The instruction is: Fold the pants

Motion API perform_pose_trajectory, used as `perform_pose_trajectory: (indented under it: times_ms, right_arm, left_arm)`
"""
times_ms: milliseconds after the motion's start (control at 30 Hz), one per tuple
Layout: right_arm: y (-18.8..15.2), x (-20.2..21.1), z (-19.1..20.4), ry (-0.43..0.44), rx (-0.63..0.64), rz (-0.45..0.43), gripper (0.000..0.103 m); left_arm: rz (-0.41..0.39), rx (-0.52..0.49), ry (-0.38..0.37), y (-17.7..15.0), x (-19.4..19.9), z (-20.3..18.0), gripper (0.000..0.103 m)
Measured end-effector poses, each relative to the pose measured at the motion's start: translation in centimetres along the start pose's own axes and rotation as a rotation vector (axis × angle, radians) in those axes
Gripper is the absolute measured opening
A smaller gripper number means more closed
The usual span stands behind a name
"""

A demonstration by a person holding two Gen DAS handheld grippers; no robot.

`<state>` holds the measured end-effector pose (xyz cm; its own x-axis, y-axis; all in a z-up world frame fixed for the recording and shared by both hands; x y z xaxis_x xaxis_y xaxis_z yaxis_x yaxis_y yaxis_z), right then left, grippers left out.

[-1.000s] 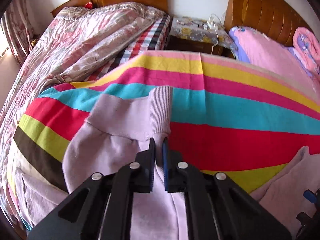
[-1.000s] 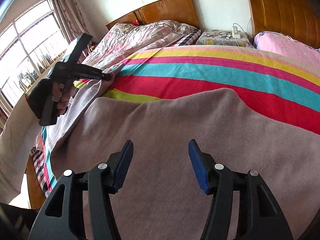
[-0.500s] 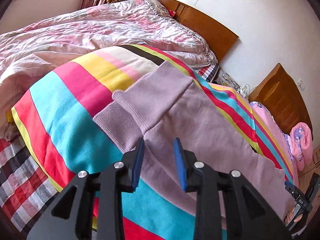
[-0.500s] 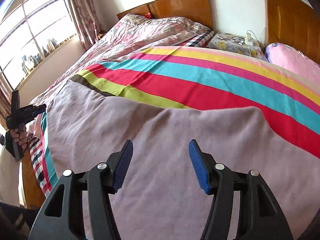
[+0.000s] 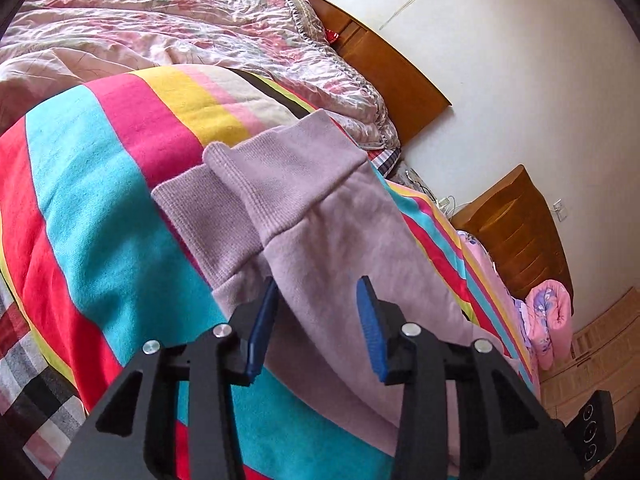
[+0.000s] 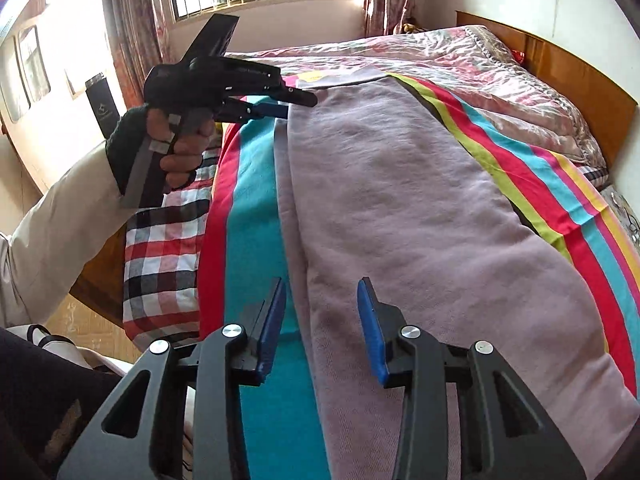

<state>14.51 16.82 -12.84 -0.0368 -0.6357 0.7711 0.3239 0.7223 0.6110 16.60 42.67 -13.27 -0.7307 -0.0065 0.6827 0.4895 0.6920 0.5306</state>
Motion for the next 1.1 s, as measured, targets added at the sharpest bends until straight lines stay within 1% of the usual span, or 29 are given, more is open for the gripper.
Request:
perform_pose_trajectory:
  times_ms: [100, 133, 167, 200, 267, 400, 433, 467, 500, 533, 567, 600, 700, 800, 867, 933, 967, 1000, 1033, 1067, 1100]
  right_arm:
    - [-0.1, -0.7, -0.1, -0.034, 0.020, 0.019, 0.032]
    - [-0.2, -0.8, -0.4, -0.060, 0.028, 0.030, 0.027]
    - [-0.3, -0.9, -0.6, -0.091, 0.041, 0.041, 0.025]
    - [-0.5, -1.0, -0.8, -0.116, 0.059, 0.056, 0.025]
    - [-0.8, -1.3, -0.7, -0.150, 0.103, 0.084, 0.025]
    - [-1.3, -1.9, 0.0, -0.176, 0.159, 0.104, 0.025]
    - [-1.3, -2.0, 0.1, -0.187, 0.171, 0.104, 0.023]
    - [-1.3, -1.9, 0.1, -0.188, 0.174, 0.100, 0.015]
    - [-1.2, -1.7, -0.1, -0.193, 0.169, 0.091, 0.011]
    - [-1.1, -1.4, -0.3, -0.197, 0.161, 0.080, 0.006]
    - [-0.8, -1.1, -0.5, -0.201, 0.151, 0.066, 0.005]
    - [-0.7, -0.8, -0.7, -0.202, 0.140, 0.051, 0.005]
    - [-0.1, 0.0, -1.3, -0.202, 0.110, 0.015, 0.003]
    - [0.9, 1.3, -0.9, -0.193, 0.118, -0.017, 0.003]
    - [1.4, 2.3, -0.1, -0.188, 0.139, -0.029, 0.003]
    - [1.4, 2.5, 0.0, -0.176, 0.139, -0.028, 0.003]
    - [1.2, 2.1, -0.1, -0.166, 0.130, -0.021, 0.003]
    - [0.8, 1.3, -0.2, -0.156, 0.123, -0.008, 0.003]
    - [0.3, 0.5, -0.2, -0.146, 0.122, 0.009, 0.003]
    - [-0.2, -0.4, -0.2, -0.142, 0.126, 0.027, 0.003]
    - [-0.5, -1.0, -0.1, -0.147, 0.130, 0.041, 0.003]
  left_arm:
    - [0.002, 0.009, -0.009, -0.1, -0.2, 0.2, 0.040]
    - [0.001, 0.011, -0.012, 0.0, -0.3, 0.2, 0.040]
    - [0.000, 0.011, -0.014, 0.0, -0.3, 0.2, 0.040]
    - [0.000, 0.011, -0.013, 0.0, -0.4, 0.2, 0.037]
    - [0.004, 0.016, -0.015, 0.0, -0.5, 0.2, 0.036]
    - [0.006, 0.028, -0.022, 0.4, -0.7, 0.4, 0.035]
    - [0.004, 0.030, -0.017, 0.5, -0.8, 0.5, 0.034]
    - [0.002, 0.028, -0.007, 0.5, -0.8, 0.5, 0.027]
    - [0.000, 0.023, 0.000, 0.5, -0.8, 0.5, 0.021]
    - [-0.003, 0.020, 0.002, 0.5, -0.8, 0.5, 0.018]
    - [-0.010, 0.020, 0.006, 0.6, -0.6, 0.4, 0.015]
    - [-0.022, 0.016, 0.012, 0.7, -0.4, 0.3, 0.012]
    - [-0.071, -0.015, 0.016, 1.3, 0.9, -0.8, 0.008]
    - [-0.115, -0.049, 0.021, 2.3, 2.6, -2.1, 0.005]
    - [-0.140, -0.062, 0.038, 2.6, 4.0, -2.2, 0.005]
    - [-0.132, -0.061, 0.074, 2.3, 4.2, -1.0, 0.005]
    - [-0.113, -0.045, 0.093, 1.9, 3.7, 0.0, 0.005]
    - [-0.092, -0.017, 0.118, 1.4, 2.9, 1.3, 0.003]
    - [-0.072, 0.010, 0.126, 0.9, 2.3, 2.4, 0.003]
    - [-0.058, 0.035, 0.106, 0.4, 1.9, 3.0, 0.002]
    - [-0.043, 0.058, 0.067, 0.1, 1.6, 3.2, 0.002]
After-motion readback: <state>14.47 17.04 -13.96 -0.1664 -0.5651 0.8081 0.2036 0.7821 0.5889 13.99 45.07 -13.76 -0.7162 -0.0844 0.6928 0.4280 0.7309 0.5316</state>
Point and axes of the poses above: each gripper's, at about its wrist camera, not at the fingertips, and x roughly against the way its jaws point, z to its left, y to its top, the point moved 10 cm from there along -x, roughly the way its jaws point, and after that the axes turned 10 degrees about y, right-handed, at the moved point
